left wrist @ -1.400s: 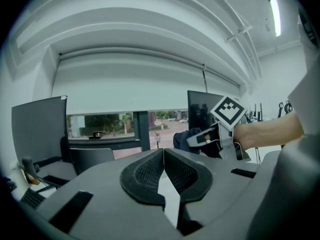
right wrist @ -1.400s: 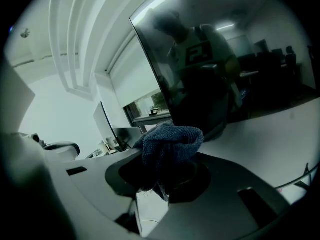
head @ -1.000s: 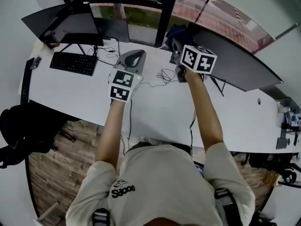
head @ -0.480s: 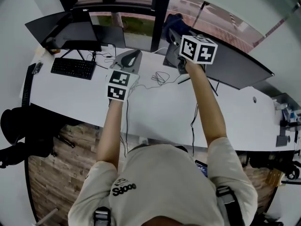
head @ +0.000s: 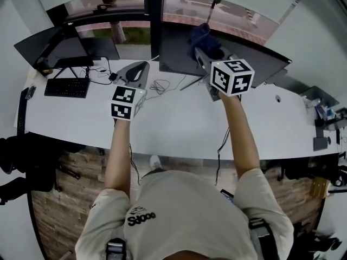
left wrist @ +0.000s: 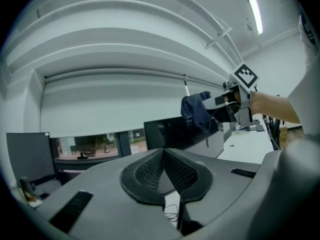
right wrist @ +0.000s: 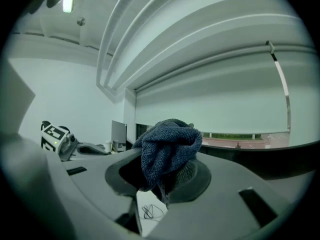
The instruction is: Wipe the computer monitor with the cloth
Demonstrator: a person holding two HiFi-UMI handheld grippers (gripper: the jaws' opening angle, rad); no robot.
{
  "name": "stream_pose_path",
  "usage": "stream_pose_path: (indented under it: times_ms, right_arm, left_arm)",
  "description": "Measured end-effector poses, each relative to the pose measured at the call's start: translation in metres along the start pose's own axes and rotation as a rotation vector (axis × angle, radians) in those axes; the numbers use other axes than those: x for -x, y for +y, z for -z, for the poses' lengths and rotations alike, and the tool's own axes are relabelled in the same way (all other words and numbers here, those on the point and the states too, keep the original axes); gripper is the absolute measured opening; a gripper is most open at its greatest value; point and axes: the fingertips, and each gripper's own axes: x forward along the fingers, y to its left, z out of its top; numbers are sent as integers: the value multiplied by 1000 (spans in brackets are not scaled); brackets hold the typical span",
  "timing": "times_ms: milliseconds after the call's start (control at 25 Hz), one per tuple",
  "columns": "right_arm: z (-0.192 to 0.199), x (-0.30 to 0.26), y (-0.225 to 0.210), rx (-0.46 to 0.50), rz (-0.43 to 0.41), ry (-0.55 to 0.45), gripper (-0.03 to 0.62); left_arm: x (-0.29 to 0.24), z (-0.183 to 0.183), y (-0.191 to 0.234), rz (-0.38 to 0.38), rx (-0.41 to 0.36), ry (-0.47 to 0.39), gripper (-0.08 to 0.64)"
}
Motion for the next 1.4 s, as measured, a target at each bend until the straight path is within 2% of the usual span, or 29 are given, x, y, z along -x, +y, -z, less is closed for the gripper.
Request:
stream_pose_path:
  times_ms: [160,520,640,800,1160,1400]
  right_arm:
    - [36,81,-26,61,43,58,91]
    - [93,223,-62,95,170,120,91]
    - [100,256,-62,115,194,120,91]
    - [104,296,-57,90,213,95,91]
    - [111,371,-17,177,196,88,90]
    - [114,398,-4,156,179,72,91]
  left_arm:
    - [-6,-12,-59,38,-11,-13,17]
    - [4,-31,-171,102,-61,-25,17]
    - [14,-36,-199,111,-74,-33,17]
    - [32,-37,-234,127,-96,-23,17]
    - [86,-46,-296,115,-146,-38,17]
    - [114,-56,-329,125,-189,-48,17]
